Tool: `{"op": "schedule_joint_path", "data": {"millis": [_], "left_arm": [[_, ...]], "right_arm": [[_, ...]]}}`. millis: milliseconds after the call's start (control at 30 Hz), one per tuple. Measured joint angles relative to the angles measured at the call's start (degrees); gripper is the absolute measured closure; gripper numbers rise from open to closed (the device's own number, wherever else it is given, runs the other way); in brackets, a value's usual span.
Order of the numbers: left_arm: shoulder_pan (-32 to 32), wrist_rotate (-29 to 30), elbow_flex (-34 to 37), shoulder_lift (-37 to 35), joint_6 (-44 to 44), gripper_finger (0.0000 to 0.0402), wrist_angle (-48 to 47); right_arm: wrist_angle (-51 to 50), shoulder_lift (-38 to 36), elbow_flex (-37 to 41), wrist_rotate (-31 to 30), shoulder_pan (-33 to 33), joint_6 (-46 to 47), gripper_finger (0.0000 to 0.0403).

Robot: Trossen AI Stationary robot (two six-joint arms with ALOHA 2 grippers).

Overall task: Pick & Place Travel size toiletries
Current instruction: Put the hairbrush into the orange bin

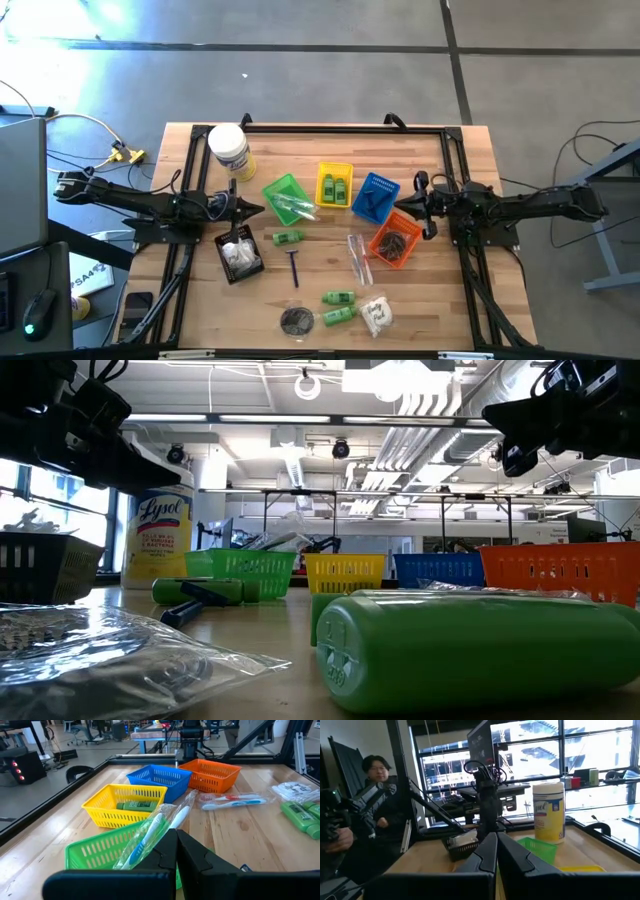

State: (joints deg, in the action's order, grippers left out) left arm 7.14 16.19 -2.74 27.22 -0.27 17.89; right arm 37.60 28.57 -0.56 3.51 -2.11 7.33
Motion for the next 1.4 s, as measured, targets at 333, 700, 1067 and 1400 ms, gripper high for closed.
{"op": "schedule_joint_path", "data": {"millis": [333, 700, 1067, 1400], "left_arm": [[0.00, 0.00, 0.00, 0.00, -0.20, 0.0402, 0.02], [0.00, -0.02, 0.00, 0.00, -0.47, 0.0402, 2.27], [0.00, -0.02, 0.00, 0.02, -1.73, 0.0402, 2.06], [0.00, -0.02, 0.00, 0.02, -3.23, 0.0402, 2.05]], "right_arm": [[0.89, 2.92, 0.04, -0.58, 0.00, 0.11, 0.0399], [0.83, 4.51, 0.07, -2.10, 0.35, 3.42, 0.0399], [-7.63, 9.32, -8.93, -6.11, 13.27, 1.62, 0.0399], [-11.21, 19.37, -15.05, -18.95, 23.60, -1.59, 0.0399]]}}
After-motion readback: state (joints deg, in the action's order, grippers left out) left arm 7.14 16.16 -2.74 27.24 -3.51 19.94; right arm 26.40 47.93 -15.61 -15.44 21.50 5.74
